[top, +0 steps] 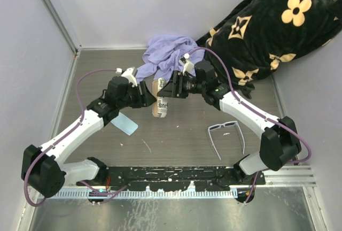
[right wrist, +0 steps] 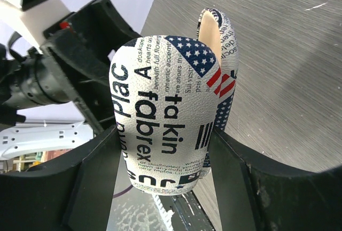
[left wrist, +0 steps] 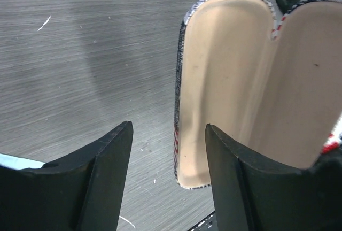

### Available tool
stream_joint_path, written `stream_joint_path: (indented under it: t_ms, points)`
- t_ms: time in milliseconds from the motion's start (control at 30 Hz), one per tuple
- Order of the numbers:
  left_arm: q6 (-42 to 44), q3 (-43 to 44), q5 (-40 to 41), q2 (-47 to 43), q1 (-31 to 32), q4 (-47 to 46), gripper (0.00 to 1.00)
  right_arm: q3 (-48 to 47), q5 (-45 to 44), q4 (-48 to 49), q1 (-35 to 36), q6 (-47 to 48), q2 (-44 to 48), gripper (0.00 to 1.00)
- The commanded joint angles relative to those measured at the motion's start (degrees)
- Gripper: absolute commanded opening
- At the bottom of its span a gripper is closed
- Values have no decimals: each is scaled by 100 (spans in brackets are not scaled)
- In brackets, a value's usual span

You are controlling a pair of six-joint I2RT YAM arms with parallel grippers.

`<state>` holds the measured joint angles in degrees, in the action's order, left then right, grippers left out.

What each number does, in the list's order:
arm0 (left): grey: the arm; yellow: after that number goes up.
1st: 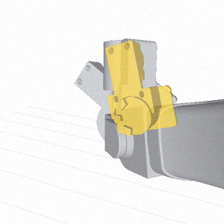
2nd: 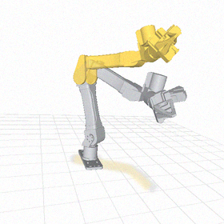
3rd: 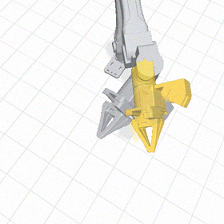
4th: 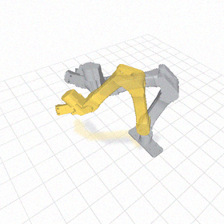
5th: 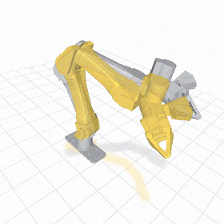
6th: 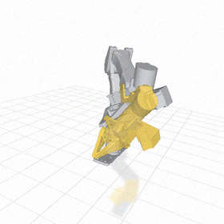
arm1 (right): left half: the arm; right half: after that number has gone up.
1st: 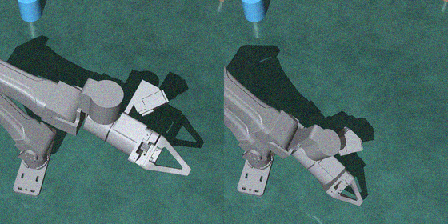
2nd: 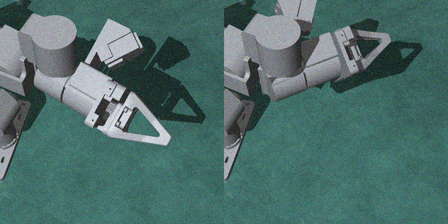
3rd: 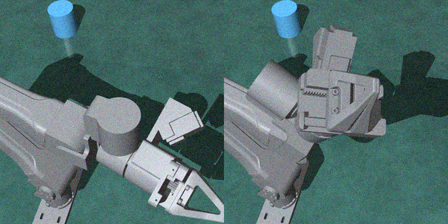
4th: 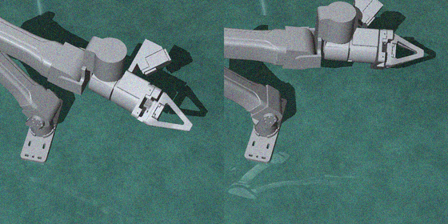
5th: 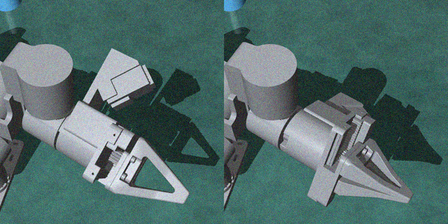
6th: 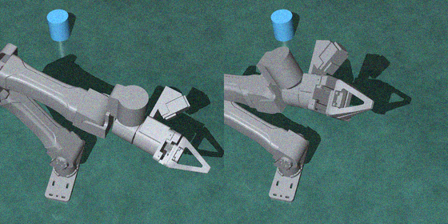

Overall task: Organize the sunglasses
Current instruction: Place the sunglasses case at the center of the board.

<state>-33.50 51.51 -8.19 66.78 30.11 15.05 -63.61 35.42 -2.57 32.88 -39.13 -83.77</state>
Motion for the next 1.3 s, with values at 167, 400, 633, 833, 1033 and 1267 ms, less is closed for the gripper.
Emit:
stream_joint_path:
  t_ms: [167, 400, 633, 833, 1033, 1267]
  points:
    - [105, 176, 147, 233, 21, -485, 47, -90, 302, 575, 1, -209, 28, 1]
    - [140, 265, 145, 319, 22, -502, 43, -105, 349, 461, -1, -129, -10, 1]
    - [159, 289, 159, 346, 21, -481, 37, -89, 377, 449, -1, -113, 2, 1]
    - [213, 355, 125, 412, 22, -461, 30, -96, 421, 417, -1, -77, -59, 1]
    - [288, 391, 56, 480, 22, -442, 17, -96, 422, 411, -1, -59, -71, 1]
    - [243, 369, 51, 455, 23, -412, 0, -97, 372, 415, -6, -42, -70, 9]
